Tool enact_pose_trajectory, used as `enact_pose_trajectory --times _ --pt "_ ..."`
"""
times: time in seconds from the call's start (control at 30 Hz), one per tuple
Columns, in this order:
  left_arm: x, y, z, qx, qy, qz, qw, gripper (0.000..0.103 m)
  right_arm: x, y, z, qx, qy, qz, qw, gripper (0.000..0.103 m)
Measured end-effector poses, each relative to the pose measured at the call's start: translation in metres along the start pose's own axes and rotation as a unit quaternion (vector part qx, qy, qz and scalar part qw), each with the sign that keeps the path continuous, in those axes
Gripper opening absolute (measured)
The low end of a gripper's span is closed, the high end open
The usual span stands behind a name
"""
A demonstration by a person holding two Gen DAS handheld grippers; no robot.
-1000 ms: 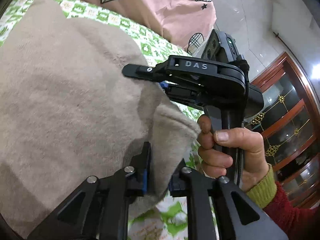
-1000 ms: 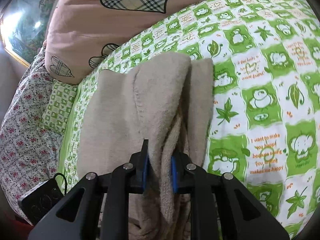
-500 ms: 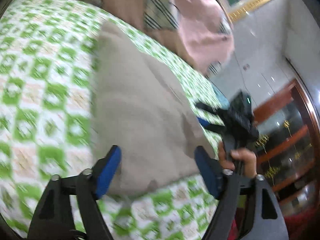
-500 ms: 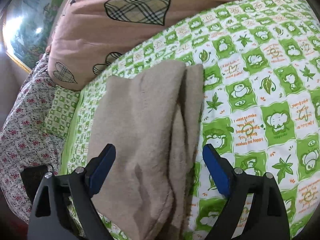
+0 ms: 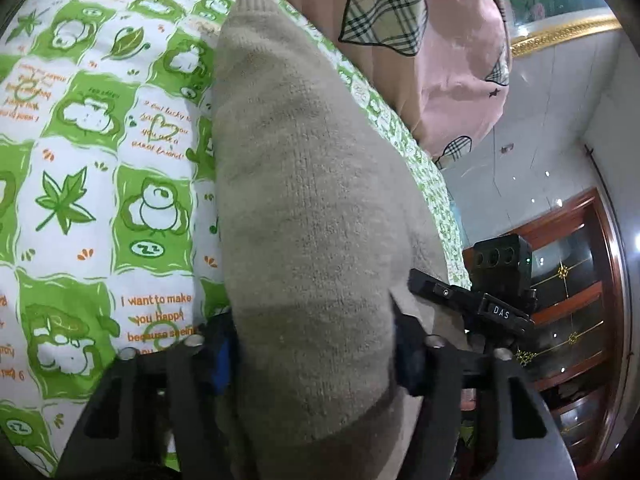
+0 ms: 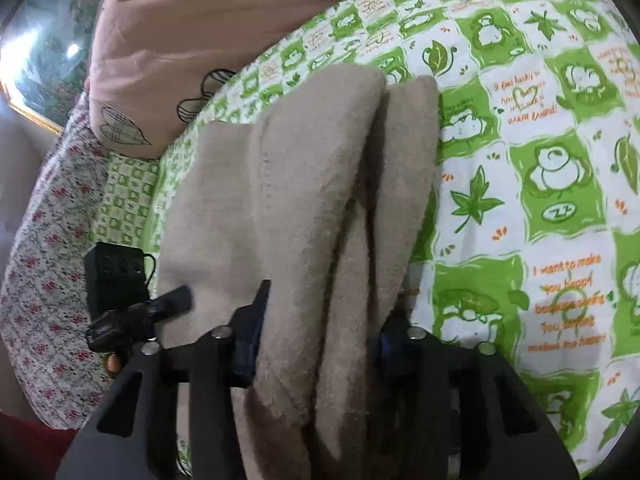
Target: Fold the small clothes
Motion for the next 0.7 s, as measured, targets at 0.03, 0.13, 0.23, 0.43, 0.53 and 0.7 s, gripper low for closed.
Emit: enact_pose_trajectory --times 0.03,0.13,0.23,0.43,0.53,0.7 --pt "0.002 0.003 -0.001 0.002 -0.003 -0.003 1.0000 0.053 0.001 0.003 0.005 -0.005 0.006 -0.008 1.000 0.037" --pt "0.013 0.031 -0.009 -0.005 -0.016 -0.018 0.9997 0.051 0.005 0.013 0.031 -0.047 0.015 -0.029 0.998 0.032" --pt "0.027 0.076 -0.016 -0.016 -0.027 -0.042 0.9986 0.051 0.019 0.013 0.065 -0.068 0.034 -0.029 0.997 0.032" --pt "0.065 0.174 -0.001 -0.044 -0.010 -0.070 0.9965 0.051 0.059 -0.017 0.137 -0.151 0.051 -0.003 0.987 0.032" --pt "0.082 0.206 0.013 -0.060 -0.006 -0.083 0.9948 0.051 0.082 -0.042 0.168 -0.175 0.067 0.017 0.982 0.032" --pt "0.111 0.223 0.066 -0.092 0.033 -0.074 0.9925 0.051 0.117 -0.084 0.185 -0.161 0.075 0.058 0.982 0.032"
Point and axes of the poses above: each gripper's, at about its wrist camera, not at the fingertips, and y roughly against the way its jaws point, z to its left, x to its underside, the point moved 8 cm from there along -y, roughly the way its jaws point, and after that the axes turned 1 degree about y, right-handed, at the moved point
